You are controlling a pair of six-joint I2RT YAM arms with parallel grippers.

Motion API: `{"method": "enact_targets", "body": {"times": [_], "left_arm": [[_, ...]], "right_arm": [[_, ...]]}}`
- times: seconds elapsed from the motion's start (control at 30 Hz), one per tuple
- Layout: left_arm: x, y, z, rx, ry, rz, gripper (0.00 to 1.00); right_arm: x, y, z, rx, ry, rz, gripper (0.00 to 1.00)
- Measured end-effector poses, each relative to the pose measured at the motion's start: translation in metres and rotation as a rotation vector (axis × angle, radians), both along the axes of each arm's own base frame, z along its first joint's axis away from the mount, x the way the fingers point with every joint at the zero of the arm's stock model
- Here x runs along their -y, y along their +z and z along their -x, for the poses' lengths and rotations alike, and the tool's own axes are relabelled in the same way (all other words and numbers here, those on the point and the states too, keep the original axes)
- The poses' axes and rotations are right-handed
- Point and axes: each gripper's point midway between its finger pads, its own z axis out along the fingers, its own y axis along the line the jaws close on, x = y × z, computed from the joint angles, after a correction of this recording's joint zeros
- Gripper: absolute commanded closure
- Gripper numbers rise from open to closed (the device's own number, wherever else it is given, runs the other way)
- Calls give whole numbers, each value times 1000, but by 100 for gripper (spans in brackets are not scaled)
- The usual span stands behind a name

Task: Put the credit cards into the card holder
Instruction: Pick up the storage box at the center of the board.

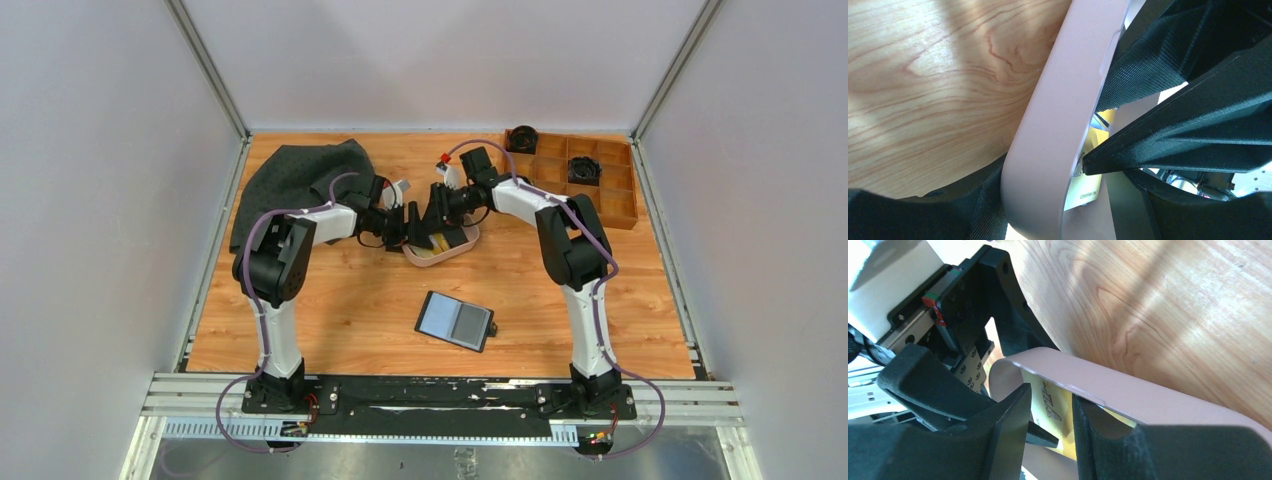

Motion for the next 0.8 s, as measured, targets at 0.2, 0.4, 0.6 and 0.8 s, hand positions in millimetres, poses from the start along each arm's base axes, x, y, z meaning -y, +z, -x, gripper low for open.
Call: {"method": "enact_targets", "body": {"times": [0.2, 0.4, 0.6, 0.8], "left_arm": [[2, 1, 3, -4, -16, 11, 32], [1, 0, 2, 11, -23, 2, 25], [-11, -1, -12, 42, 14, -60, 22], [-36, 1, -34, 107, 84, -159, 21]], "right_arm": [[-4, 3, 1, -40, -5, -50, 61], [-1, 2, 0, -21, 7, -47, 54], [16, 0, -5, 98, 31, 33, 52], [27, -1, -3, 148, 69, 70, 52]]}}
